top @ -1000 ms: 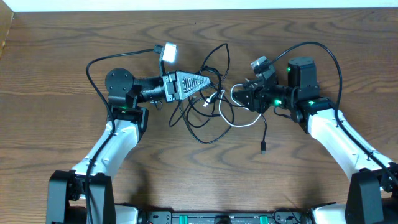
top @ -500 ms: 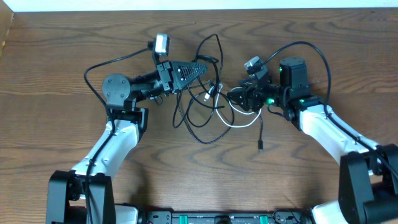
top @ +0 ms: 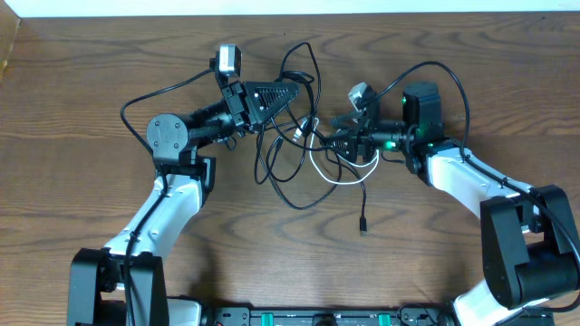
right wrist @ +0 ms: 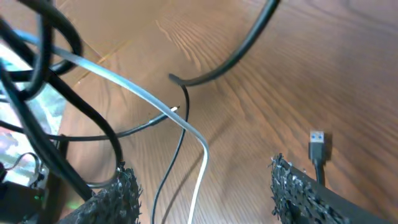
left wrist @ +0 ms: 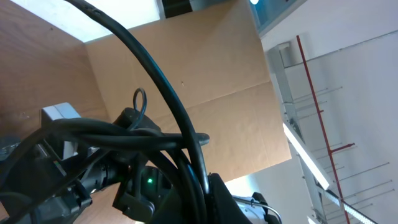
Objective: Untangle cables
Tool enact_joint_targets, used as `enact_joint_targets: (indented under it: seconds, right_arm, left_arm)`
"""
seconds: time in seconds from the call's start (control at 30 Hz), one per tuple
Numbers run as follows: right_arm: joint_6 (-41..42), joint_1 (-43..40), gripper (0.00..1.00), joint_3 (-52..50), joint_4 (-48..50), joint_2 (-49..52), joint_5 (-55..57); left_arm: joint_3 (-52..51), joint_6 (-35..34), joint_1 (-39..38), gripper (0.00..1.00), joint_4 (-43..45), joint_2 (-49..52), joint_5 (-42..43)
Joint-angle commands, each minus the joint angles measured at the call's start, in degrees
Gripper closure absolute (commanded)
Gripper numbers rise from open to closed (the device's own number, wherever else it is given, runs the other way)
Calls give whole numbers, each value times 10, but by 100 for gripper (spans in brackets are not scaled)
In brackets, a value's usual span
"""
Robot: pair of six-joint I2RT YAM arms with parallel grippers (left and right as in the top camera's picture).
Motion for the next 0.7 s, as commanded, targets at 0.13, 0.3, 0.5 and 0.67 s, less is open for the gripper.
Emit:
enact_joint_targets:
  seconds: [0.13,0.3,0.5,0.67]
  right_arm:
    - [23,48,43,1,28,5,69]
    - [52,72,43,1,70,10,96]
    - [79,90,46,1,94,11,168]
    - [113,90,86,1,93,11,180]
  left_arm:
    - [16,-24,0,92,9,-13,-6]
    - [16,-31,0,92,9,-13,-5]
    - [16,-57,0,93,9,-13,-5]
    - [16,-59,-1,92,9,-13,-5]
